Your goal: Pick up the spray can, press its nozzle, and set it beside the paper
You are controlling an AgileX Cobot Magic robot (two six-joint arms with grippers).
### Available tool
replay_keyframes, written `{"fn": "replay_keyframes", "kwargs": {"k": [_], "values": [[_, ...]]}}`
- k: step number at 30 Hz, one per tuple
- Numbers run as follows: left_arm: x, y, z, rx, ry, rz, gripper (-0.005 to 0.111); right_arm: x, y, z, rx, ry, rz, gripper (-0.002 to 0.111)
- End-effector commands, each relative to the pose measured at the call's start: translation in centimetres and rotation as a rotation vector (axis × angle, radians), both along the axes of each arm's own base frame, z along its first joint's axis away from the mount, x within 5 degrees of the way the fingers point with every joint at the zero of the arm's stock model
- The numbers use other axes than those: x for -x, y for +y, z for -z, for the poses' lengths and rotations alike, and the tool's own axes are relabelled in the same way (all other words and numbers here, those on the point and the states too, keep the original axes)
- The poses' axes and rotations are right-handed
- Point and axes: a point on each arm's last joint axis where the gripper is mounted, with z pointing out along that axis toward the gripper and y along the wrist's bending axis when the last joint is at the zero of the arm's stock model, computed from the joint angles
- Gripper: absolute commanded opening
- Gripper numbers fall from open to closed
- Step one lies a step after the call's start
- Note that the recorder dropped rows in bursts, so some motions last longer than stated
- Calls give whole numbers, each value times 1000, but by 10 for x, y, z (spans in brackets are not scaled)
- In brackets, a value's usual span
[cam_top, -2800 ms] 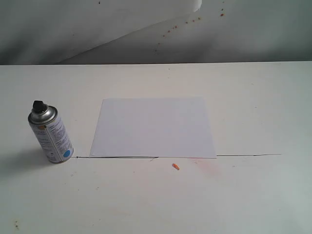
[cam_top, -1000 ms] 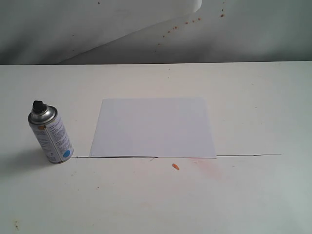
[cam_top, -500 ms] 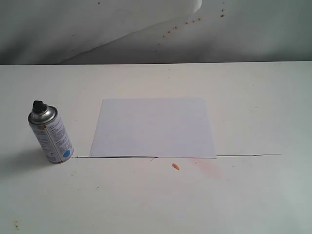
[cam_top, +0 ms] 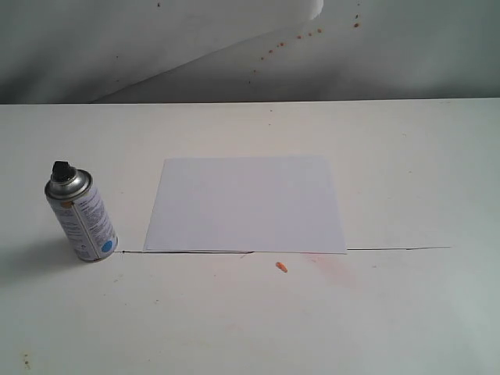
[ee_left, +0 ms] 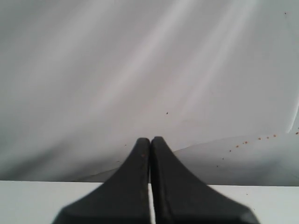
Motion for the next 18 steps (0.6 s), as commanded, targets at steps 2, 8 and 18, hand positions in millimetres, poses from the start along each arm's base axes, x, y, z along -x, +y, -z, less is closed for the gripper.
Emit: {"fn": "replay_keyframes", "kwargs": {"k": [2,8,18], "values": [[0,0,0,-20,-19,-1,1,0,0,1,16,-3,-1,0],[1,2,26,-11,-73,-17,1,0,0,1,16,-3,-1,0],[27,10,124,-39,2,-40,1,0,0,1,16,-3,-1,0]]}}
